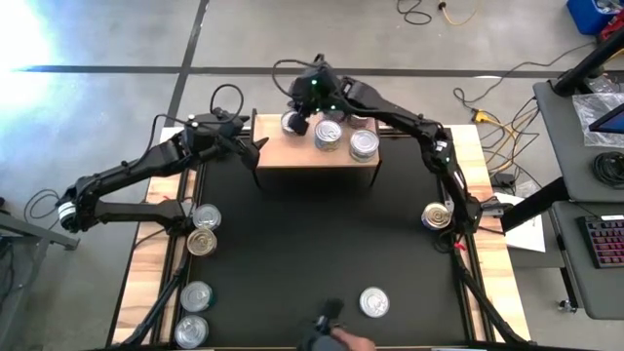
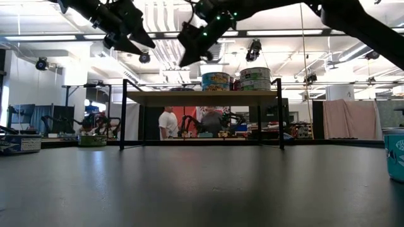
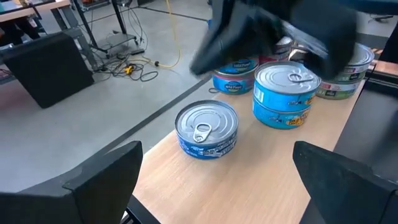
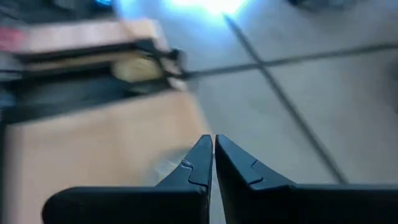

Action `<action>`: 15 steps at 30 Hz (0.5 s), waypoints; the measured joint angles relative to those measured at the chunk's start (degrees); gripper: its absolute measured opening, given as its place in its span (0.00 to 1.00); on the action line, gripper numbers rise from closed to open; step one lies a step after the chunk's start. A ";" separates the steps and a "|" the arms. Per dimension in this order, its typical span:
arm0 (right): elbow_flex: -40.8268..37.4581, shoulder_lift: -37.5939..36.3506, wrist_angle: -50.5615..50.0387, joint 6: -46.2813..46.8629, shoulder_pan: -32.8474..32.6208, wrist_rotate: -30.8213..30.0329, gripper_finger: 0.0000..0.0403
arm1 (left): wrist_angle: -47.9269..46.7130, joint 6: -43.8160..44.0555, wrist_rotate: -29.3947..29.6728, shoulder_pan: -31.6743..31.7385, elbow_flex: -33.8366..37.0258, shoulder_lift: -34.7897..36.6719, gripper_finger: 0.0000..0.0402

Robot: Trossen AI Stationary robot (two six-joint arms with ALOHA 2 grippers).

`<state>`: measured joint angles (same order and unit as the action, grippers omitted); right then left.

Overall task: Stack canned seafood by type on shelf
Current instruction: Adjust the tuna cans on the shelf

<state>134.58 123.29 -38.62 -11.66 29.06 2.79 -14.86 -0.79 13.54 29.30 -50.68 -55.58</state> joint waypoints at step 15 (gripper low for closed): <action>-0.02 -4.58 -17.47 2.73 7.19 -14.91 0.03 | -3.37 -0.40 2.41 0.00 0.02 -0.17 1.00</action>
<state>134.56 118.71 -56.10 -8.92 36.25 -12.12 -18.23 -1.19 15.95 29.30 -50.65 -55.75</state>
